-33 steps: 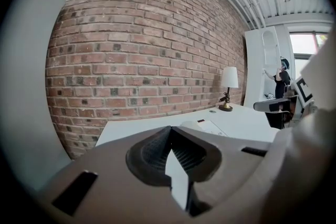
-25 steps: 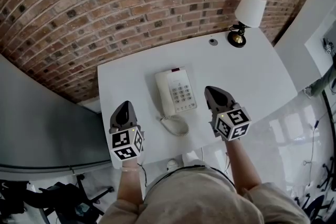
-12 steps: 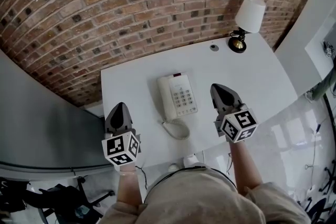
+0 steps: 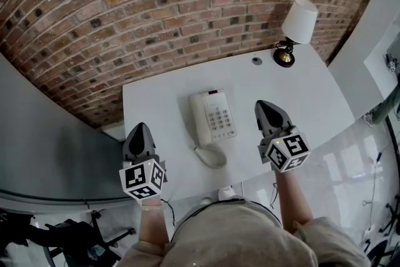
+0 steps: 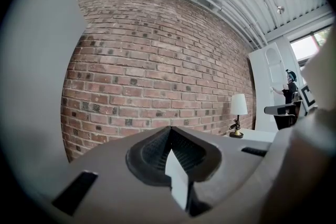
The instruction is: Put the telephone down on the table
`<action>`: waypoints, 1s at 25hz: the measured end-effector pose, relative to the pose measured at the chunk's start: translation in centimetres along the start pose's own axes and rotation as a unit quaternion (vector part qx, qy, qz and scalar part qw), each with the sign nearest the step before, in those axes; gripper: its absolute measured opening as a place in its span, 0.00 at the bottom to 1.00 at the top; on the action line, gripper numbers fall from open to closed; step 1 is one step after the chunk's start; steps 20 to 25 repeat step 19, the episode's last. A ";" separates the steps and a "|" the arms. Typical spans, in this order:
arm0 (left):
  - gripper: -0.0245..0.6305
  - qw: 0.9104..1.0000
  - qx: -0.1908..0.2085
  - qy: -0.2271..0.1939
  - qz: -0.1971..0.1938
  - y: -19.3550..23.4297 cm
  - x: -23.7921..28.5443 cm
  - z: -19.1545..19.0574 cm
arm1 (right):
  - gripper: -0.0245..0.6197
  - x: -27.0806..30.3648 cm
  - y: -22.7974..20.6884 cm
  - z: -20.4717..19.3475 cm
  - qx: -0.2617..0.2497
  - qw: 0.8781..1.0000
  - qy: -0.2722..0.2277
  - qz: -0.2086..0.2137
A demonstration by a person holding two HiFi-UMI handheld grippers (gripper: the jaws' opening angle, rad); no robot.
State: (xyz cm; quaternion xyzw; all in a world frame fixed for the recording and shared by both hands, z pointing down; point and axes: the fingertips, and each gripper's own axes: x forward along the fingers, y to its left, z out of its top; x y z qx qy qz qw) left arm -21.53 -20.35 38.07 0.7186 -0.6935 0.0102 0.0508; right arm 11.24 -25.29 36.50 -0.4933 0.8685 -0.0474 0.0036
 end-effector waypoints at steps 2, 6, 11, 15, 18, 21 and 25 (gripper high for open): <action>0.04 1.000 0.000 -0.002 0.001 0.0 0.0 0.1 | 0.05 0.0 0.1 0.0 -0.003 1.000 -0.001 0.000; 0.04 1.000 0.003 -0.007 0.003 0.0 0.1 0.3 | 0.05 0.1 0.1 0.0 -0.005 1.000 -0.001 0.000; 0.04 1.000 0.004 -0.013 0.005 0.0 0.2 0.5 | 0.05 0.1 -0.2 -0.3 -0.002 1.000 0.000 -0.004; 0.04 1.000 0.004 -0.013 0.005 -0.1 0.4 0.5 | 0.05 0.1 -0.4 -0.6 0.001 1.000 0.003 -0.007; 0.04 1.000 0.004 -0.012 0.005 -0.1 0.6 0.5 | 0.05 0.1 -0.6 -0.9 0.002 1.000 0.006 -0.009; 0.04 1.000 0.004 -0.012 0.005 -0.2 0.6 0.5 | 0.05 0.1 -0.7 -1.0 0.002 1.000 0.006 -0.010; 0.04 1.000 0.004 -0.012 0.005 -0.2 0.6 0.5 | 0.05 0.1 -0.7 -1.0 0.002 1.000 0.006 -0.010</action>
